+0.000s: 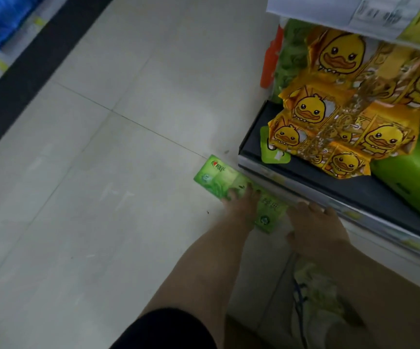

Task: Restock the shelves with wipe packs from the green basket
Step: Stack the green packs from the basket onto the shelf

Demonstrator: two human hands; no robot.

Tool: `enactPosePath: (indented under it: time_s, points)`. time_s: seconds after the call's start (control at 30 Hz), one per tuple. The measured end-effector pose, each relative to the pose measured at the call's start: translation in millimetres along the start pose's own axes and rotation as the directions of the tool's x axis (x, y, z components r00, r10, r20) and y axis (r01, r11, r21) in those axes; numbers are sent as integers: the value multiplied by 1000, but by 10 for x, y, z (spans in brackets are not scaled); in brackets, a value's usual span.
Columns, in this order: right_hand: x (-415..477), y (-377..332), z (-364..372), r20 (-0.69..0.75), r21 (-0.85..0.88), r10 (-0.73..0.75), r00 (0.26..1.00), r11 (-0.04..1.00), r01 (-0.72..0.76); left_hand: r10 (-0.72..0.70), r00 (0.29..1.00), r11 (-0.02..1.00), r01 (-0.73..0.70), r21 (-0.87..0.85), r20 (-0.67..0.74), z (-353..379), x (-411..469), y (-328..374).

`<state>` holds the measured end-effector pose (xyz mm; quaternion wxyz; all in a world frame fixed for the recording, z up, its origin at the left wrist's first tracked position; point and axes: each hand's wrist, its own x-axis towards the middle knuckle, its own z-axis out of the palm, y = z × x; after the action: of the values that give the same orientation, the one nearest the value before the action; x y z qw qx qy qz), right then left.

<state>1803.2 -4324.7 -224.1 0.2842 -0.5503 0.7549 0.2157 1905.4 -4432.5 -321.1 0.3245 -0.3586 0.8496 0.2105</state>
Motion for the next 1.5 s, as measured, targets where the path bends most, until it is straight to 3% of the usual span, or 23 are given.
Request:
enactPosePath:
  time_s: [0.17, 0.3, 0.37, 0.43, 0.53, 0.73, 0.9, 1.07, 1.17, 1.27, 1.33, 1.5]
  points:
    - [124, -69, -84, -62, 37, 27, 998, 999, -25, -26, 998, 986, 35, -163, 58, 50, 209, 165]
    - [212, -95, -137, -135, 73, 32, 990, 997, -22, -82, 994, 990, 89, -113, 67, 80, 208, 222]
    - [213, -89, -104, -116, 78, 33, 993, 997, -24, 50, 999, 998, -49, -36, 16, 224, 215, 209]
    - [199, -69, -58, -95, 77, 44, 994, 996, -37, 162, 984, 965, -175, 196, 78, 345, 220, 129]
    - [192, -44, -25, -80, 70, 58, 995, 996, -53, 191, 976, 939, -211, 270, 100, 427, 164, 17]
    - [177, -69, -63, -115, 78, 38, 993, 997, -29, 143, 987, 942, -114, 315, -68, 569, 97, -222]
    - [130, -121, -209, -141, 83, -2, 990, 996, 14, 309, 951, 884, -280, 375, -19, 277, -103, -342]
    - [59, -80, -486, -196, 139, -21, 980, 989, 49, 271, 941, 958, -243, 152, -203, -76, -295, -478]
    - [-61, -88, -638, -254, 148, -44, 966, 985, 84, 123, 965, 981, -154, -119, -233, -282, -409, -552]
    - [-216, -181, -783, -344, 174, -86, 935, 973, 153, 41, 984, 870, -120, -478, -173, -525, -586, -666]
    - [-333, -253, -915, -355, 188, -142, 924, 957, 219, 48, 985, 801, -136, -583, -165, -713, -747, -718]
    - [-693, -372, -1293, -294, -154, -360, 885, 932, 328, 87, 973, 749, -206, -629, -215, -1208, -1187, -681]
